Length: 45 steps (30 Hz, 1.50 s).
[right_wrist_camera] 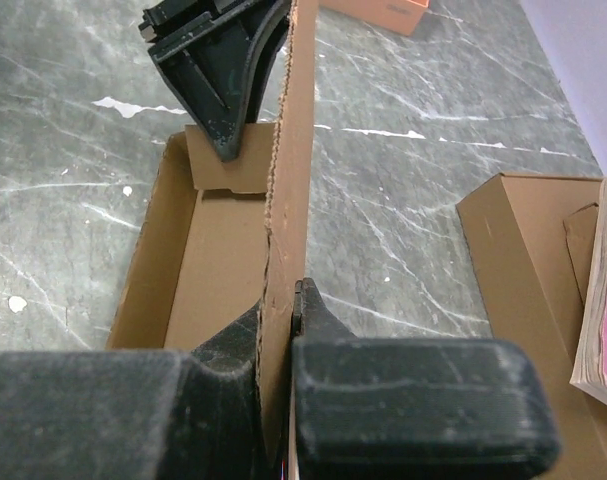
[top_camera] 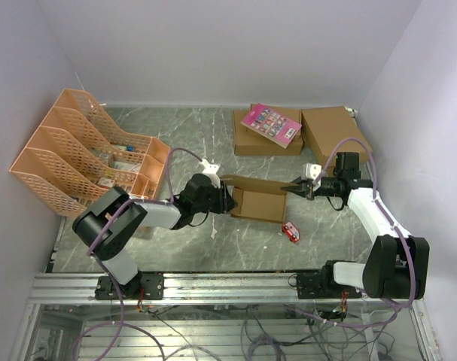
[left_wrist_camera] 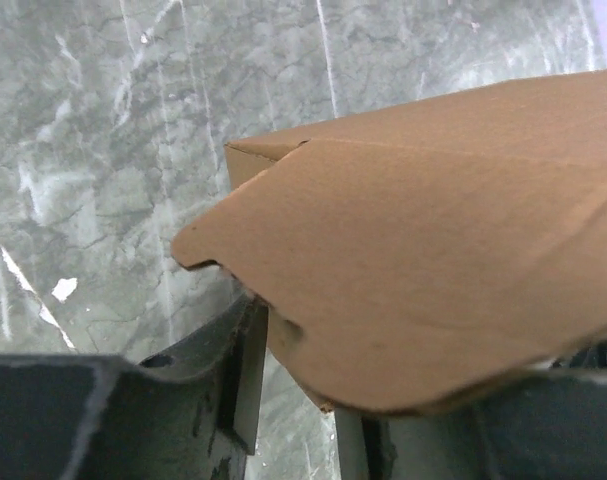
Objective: Fold the paper box
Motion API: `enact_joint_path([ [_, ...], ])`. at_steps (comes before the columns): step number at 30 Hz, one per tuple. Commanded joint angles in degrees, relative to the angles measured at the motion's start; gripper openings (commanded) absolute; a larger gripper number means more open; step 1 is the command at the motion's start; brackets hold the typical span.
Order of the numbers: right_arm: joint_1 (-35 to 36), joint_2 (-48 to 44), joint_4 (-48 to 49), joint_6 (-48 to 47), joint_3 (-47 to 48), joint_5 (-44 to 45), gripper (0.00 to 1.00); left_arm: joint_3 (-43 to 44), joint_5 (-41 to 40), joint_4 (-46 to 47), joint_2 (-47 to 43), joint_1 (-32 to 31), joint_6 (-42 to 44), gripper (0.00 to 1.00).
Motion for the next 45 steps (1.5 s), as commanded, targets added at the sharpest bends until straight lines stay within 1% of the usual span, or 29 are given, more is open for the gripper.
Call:
enact_joint_path([
  [1, 0.49, -0.54, -0.9, -0.72, 1.17, -1.6, 0.0, 4.06, -11.18, -9.64, -2.14, -2.62, 2.05, 0.35],
  [4, 0.55, -0.73, -0.81, -0.63, 1.15, -1.67, 0.0, 6.44, -16.41, -14.56, -2.17, -4.79, 1.96, 0.24],
  [7, 0.55, -0.99, -0.48, -0.18, 1.07, -1.6, 0.0, 8.57, -22.23, -18.51, -2.19, -7.31, 1.58, 0.17],
  [8, 0.59, -1.04, -0.29, -0.05, 1.06, -1.63, 0.0, 9.2, -23.86, -19.63, -2.17, -7.84, 1.47, 0.16],
  [11, 0.51, -1.48, 0.29, 0.59, 0.82, -1.84, 0.0, 10.18, -27.8, -21.47, -2.34, -9.74, 1.05, 0.16],
  [13, 0.54, -1.98, 0.72, 1.15, 0.67, -2.1, 0.0, 9.44, -29.04, -20.82, -2.7, -9.92, 0.06, 0.23],
  [14, 0.54, -2.32, 1.28, 1.6, 0.56, -2.2, 0.0, 8.85, -29.34, -19.9, -3.03, -9.95, -0.32, 0.28],
  [16, 0.59, -3.01, 2.64, 2.86, 0.12, -2.29, 0.0, 7.85, -29.67, -18.33, -3.57, -9.94, -0.85, 0.29],
  [17, 0.52, -3.43, 3.68, 4.09, -0.02, -2.24, 0.0, 7.62, -29.77, -17.85, -3.81, -9.93, -1.1, 0.27],
  [19, 0.55, -4.63, 8.5, 10.49, -1.22, -1.63, 0.0, 6.77, -29.99, -15.86, -4.37, -9.94, -1.06, 0.21],
  [20, 0.62, -5.85, 12.22, 14.68, -2.06, -1.03, 0.0, 6.23, -30.15, -14.51, -4.84, -9.93, -1.12, 0.19],
  [21, 0.72, -6.87, 18.51, 20.15, -3.24, -0.16, 0.0, 5.56, -30.28, -13.16, -5.19, -9.94, -0.87, 0.18],
  [22, 0.79, -7.43, 22.36, 26.52, -4.3, 0.42, 0.0, 4.64, -30.49, -10.98, -5.77, -9.98, -0.31, 0.18],
  [27, 0.98, -6.62, 33.36, 42.49, -4.88, 2.73, 0.0, 1.47, -32.68, -3.46, -7.74, -9.93, 2.9, 0.19],
  [33, 2.12, -5.88, 34.88, 51.0, -4.72, 2.86, 0.0, -2.03, -34.49, 4.84, -9.01, -9.93, 5.66, 0.2],
  [35, 2.17, -5.64, 36.35, 55.31, -4.76, 3.2, 0.0, -2.54, -34.7, 6.27, -9.02, -9.98, 6.43, 0.19],
  [37, 2.45, -5.55, 37.55, 58.9, -4.85, 2.7, 0.0, -2.79, -34.71, 7.56, -8.94, -9.93, 7.91, 0.15],
  [39, 2.96, -6.1, 40.3, 64.13, -5.44, 3.13, 0.0, -2.9, -34.72, 8.56, -8.83, -9.98, 9.74, 0.15],
  [41, 3.56, -6.84, 42.66, 67.31, -6.27, 2.99, 0.0, -2.95, -34.23, 9.59, -8.72, -9.97, 12.19, 0.16],
  [43, 3.94, -7.58, 44.43, 69.86, -6.94, 3.57, 0.0, -2.48, -34.28, 9.58, -8.51, -9.95, 14.38, 0.24],
  [45, 4.23, -7.78, 44.4, 70.04, -6.99, 3.63, 0.0, -2.06, -34.41, 9.27, -8.37, -9.95, 16.43, 0.28],
])
